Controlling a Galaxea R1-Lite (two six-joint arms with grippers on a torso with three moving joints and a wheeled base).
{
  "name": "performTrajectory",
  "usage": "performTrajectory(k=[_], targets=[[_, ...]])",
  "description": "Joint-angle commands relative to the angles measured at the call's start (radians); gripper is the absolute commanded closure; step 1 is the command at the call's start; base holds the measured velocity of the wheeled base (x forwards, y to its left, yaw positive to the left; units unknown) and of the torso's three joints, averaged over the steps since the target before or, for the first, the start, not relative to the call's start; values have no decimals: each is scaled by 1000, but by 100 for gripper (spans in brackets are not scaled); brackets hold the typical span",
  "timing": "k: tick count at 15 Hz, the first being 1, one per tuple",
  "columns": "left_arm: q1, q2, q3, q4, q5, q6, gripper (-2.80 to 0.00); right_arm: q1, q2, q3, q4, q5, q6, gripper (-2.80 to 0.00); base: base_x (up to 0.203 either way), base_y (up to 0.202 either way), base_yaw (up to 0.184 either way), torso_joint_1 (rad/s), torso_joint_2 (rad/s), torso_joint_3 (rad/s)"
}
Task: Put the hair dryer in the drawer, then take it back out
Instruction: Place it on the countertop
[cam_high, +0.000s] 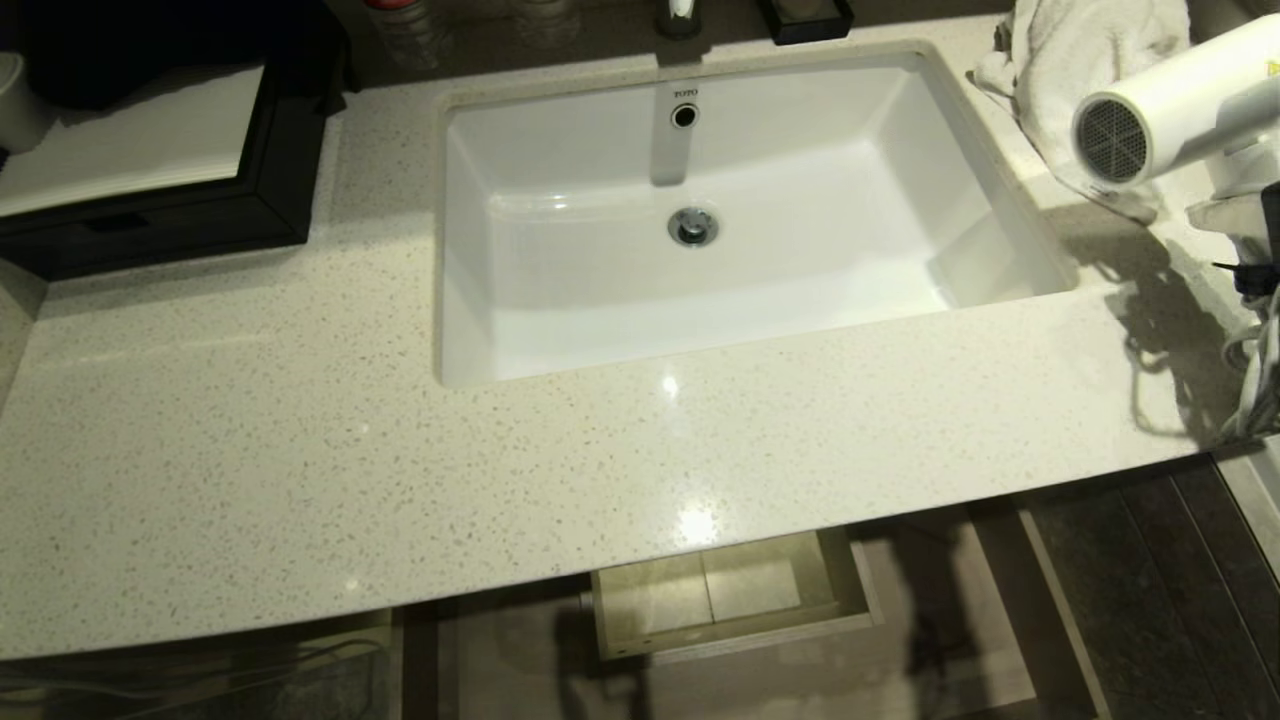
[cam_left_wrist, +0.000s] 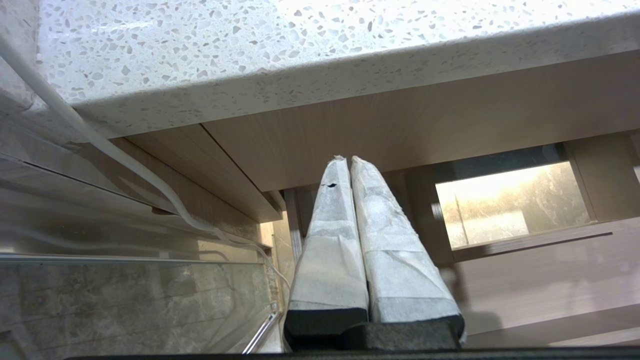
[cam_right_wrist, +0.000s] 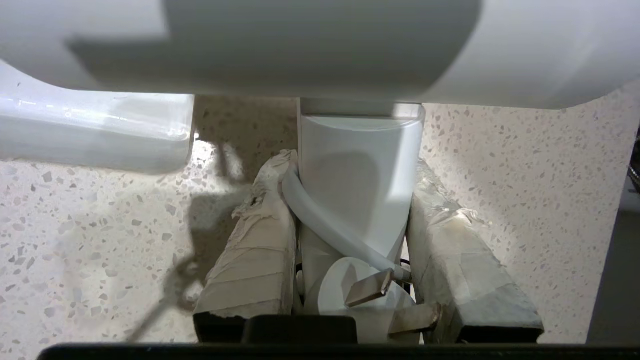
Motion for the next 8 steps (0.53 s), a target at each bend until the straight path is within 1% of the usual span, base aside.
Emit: performTrajectory(k=[1, 3, 7, 8], targets=[[0, 0, 2, 0, 0, -1, 0, 1, 28, -17, 4, 0, -6, 0, 0, 0, 0, 0, 0, 0], [0, -1, 2, 0, 0, -1, 0, 1, 43, -19, 5, 1, -26, 0, 0, 0, 0, 0, 0, 0], [0, 0, 2, 0, 0, -1, 0, -1, 70, -26, 11, 9, -96, 0, 0, 0, 0, 0, 0, 0], [0, -1, 2, 0, 0, -1, 0, -1, 78, -36, 11, 38, -96, 0, 0, 0, 0, 0, 0, 0]])
